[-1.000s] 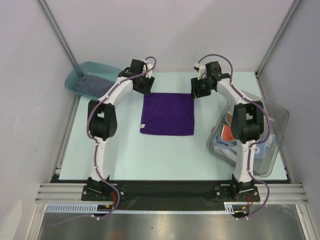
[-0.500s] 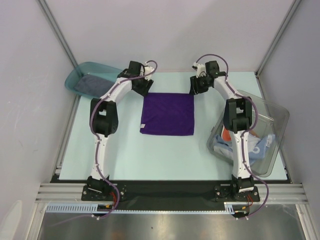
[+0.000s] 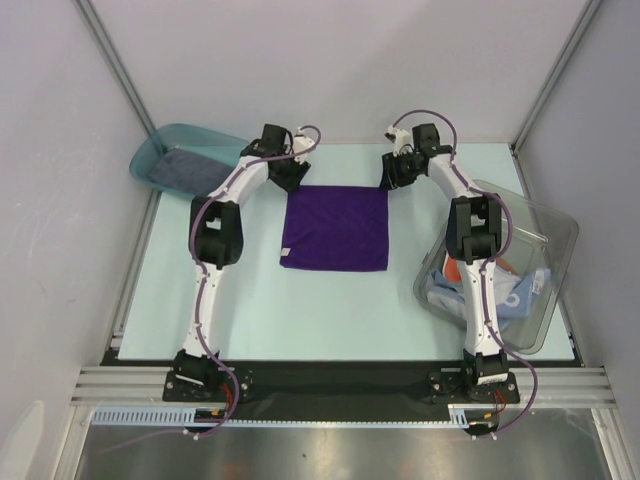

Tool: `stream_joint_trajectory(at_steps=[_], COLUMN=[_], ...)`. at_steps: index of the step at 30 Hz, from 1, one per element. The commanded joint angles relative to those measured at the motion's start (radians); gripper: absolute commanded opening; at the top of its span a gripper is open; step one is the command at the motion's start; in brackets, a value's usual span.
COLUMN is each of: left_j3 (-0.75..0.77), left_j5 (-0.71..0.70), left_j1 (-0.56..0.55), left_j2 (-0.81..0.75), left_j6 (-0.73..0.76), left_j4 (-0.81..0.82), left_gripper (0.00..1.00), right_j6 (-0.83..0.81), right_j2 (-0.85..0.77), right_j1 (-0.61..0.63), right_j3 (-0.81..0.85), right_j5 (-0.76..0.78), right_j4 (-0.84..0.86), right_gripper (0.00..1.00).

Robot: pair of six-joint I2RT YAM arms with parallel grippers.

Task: Fold and stack the towels
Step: Fold the towel

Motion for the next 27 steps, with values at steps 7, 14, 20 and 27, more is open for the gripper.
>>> stream_joint_trajectory(at_steps=[7, 14, 20, 27], left_j3=[0.077, 0.085, 0.102, 0.083], left_j5=[0.106, 0.096, 0.092, 0.05], left_j1=[0.01, 0.012, 0.016, 0.02], left_j2=[0.03, 0.048, 0.054, -0.004], left_j6=[0.053, 0.073, 0.071, 0.071], left_j4=[-0.03, -0.032, -0.018, 0.005], left_gripper=[0.46, 0.38, 0.07, 0.0], right_j6=[-0.052, -0.071, -0.086, -0.09], right_j2=[0.043, 0.057, 0.059, 0.005], right_j1=[-0.013, -0.015, -0.015, -0.015], right_j3=[0.092, 0.093, 0.098, 0.052], right_j5=[-0.062, -0.064, -0.078, -0.11], right_j4=[-0.021, -0.033, -0.019, 0.056], right_gripper=[0.37, 0.37, 0.13, 0.0])
